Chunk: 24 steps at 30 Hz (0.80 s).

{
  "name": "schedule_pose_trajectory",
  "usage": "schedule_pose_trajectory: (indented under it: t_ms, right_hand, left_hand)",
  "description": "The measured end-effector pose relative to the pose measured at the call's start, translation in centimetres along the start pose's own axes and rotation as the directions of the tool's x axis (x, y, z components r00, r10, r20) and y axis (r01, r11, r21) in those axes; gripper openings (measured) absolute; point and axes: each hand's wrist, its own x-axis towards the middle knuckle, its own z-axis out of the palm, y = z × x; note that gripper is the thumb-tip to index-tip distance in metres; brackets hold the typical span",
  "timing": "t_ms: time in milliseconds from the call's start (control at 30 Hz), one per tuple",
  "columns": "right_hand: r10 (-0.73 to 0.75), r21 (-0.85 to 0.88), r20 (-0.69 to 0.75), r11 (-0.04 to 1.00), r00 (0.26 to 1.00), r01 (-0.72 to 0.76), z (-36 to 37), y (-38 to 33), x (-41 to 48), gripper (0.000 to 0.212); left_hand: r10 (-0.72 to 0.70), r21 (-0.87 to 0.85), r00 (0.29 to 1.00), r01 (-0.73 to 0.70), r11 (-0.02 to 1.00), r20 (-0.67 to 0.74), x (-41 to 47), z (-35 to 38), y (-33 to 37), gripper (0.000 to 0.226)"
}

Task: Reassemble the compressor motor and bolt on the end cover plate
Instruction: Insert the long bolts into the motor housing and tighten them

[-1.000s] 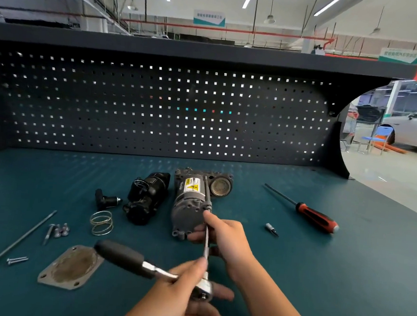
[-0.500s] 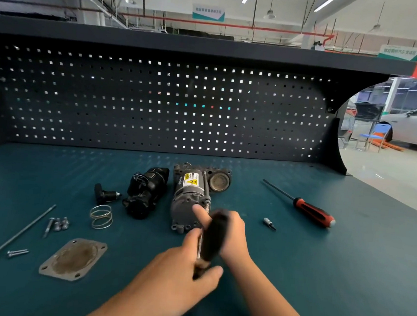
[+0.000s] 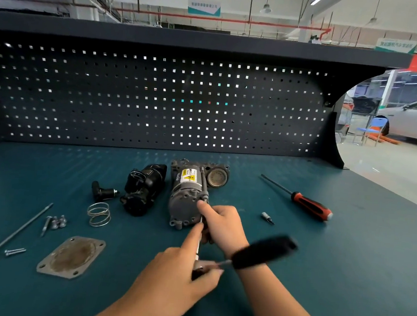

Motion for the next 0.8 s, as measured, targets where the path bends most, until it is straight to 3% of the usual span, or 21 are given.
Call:
schedule_pose_trajectory:
  t_ms: [67,133,200,267,333,433,567,633,700,800]
  right_hand:
    - [0.021,0.059,0.003,0.998,1.000,-0.022,0.0,0.0,0.0,0.043]
    - [0.040,0.079,0.020,0.996,0.999,-0.042,-0.1,-0.2,-0.1,0.042]
    - [0.052,0.109,0.044,0.992,0.998,-0.056,-0.3,-0.4,-0.3,0.040]
    - [0.058,0.137,0.058,0.988,0.997,-0.066,-0.3,-0.4,-0.4,0.040]
    - [0.058,0.123,0.046,0.990,0.997,-0.063,-0.3,-0.3,-0.4,0.041]
    - [0.059,0.050,0.013,0.997,0.998,-0.060,-0.2,-0.2,-0.3,0.045]
    - [0.026,-0.010,-0.027,1.000,0.999,-0.026,0.1,0.1,-0.3,0.053]
    - [0.000,-0.023,-0.070,1.000,0.998,-0.001,0.1,0.1,-0.3,0.059]
    - [-0.004,0.009,-0.097,1.000,0.995,0.005,-0.1,0.1,-0.2,0.056]
    - [-0.006,-0.033,-0.101,0.999,0.995,0.003,-0.2,-0.2,0.0,0.060]
  left_hand:
    - [-0.020,-0.379,1.000,0.013,0.925,-0.015,-0.1,0.4,-0.2,0.048]
    - [-0.123,-0.754,0.989,0.140,0.642,0.080,-0.1,0.8,0.0,0.028]
    - [-0.161,-0.900,0.957,0.282,0.332,0.241,-0.2,1.0,0.6,0.030]
    - [-0.145,-0.911,0.947,0.315,0.266,0.285,-0.3,1.2,0.9,0.032]
    - [-0.164,-0.922,0.965,0.247,0.300,0.205,-0.3,1.4,1.0,0.031]
    - [-0.185,-0.858,0.983,0.090,0.506,-0.006,-0.4,1.4,0.8,0.032]
    - [-0.136,-0.694,0.982,0.005,0.720,-0.133,-0.6,0.5,1.0,0.030]
    - [-0.073,-0.505,0.977,-0.040,0.862,-0.202,-0.6,0.0,0.9,0.028]
    - [-0.001,-0.179,0.979,-0.037,0.983,-0.206,-0.5,-0.5,1.2,0.027]
    - [0.128,0.290,0.969,-0.063,0.955,-0.210,-0.4,-0.3,1.2,0.035]
